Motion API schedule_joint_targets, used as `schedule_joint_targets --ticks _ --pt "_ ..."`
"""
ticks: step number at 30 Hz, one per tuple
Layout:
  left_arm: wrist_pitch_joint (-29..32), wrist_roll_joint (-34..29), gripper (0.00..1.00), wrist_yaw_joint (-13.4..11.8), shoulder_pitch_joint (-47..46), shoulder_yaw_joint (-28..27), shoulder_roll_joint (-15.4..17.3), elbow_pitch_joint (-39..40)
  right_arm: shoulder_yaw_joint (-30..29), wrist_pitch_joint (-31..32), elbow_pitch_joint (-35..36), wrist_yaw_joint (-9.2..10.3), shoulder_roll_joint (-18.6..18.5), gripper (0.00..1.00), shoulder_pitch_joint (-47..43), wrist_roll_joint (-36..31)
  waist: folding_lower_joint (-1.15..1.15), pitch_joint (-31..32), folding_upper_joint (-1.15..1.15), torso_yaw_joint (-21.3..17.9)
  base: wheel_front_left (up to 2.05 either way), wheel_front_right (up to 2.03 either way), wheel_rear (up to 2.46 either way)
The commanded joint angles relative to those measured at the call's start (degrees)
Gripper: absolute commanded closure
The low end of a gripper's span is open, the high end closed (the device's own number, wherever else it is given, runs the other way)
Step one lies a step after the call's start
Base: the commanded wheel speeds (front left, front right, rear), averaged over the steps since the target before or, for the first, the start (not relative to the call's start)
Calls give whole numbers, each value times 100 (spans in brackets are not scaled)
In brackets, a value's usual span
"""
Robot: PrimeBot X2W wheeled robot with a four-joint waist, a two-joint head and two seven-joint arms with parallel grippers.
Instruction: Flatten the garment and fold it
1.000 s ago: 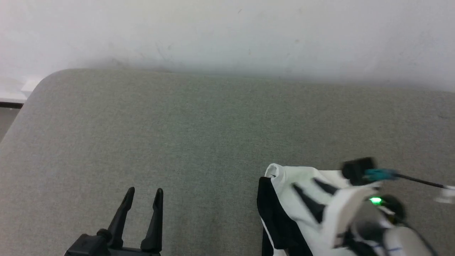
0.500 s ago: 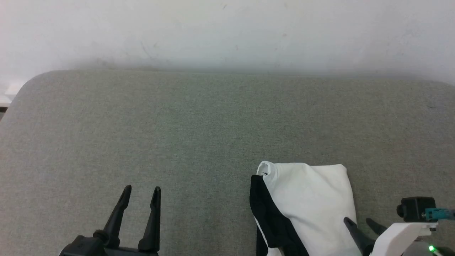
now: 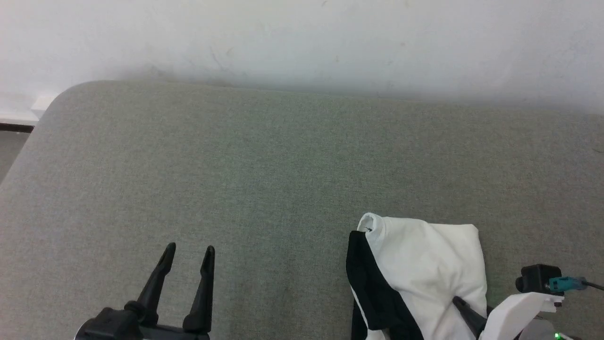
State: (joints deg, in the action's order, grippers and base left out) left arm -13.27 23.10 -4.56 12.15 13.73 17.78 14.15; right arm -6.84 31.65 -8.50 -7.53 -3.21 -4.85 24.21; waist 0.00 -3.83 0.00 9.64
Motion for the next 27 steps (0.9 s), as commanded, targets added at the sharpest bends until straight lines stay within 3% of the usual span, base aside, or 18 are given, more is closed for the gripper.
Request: schedule_joint_targets --ticks 1,6,12,18,27 --pt "21 -57 0 22 -91 24 27 37 5 -31 -216 4 24 100 73 -4 0 33 0 -17 0 0 0" --pt "45 -53 0 4 -80 39 37 66 27 -216 -437 4 30 100 193 -68 0 102 0 -81 0 0 0" --pt "44 -84 0 -40 -66 1 97 215 174 -283 -35 4 -109 100 475 -150 0 70 0 -349 0 0 0" --pt "75 -156 0 -25 -264 43 136 388 331 71 357 4 -622 100 1101 -258 0 -199 0 -756 0 0 0" --pt "210 -249 0 92 -867 -10 341 552 288 641 412 4 -1564 100 2105 -551 0 -889 0 -1264 0 0 0"
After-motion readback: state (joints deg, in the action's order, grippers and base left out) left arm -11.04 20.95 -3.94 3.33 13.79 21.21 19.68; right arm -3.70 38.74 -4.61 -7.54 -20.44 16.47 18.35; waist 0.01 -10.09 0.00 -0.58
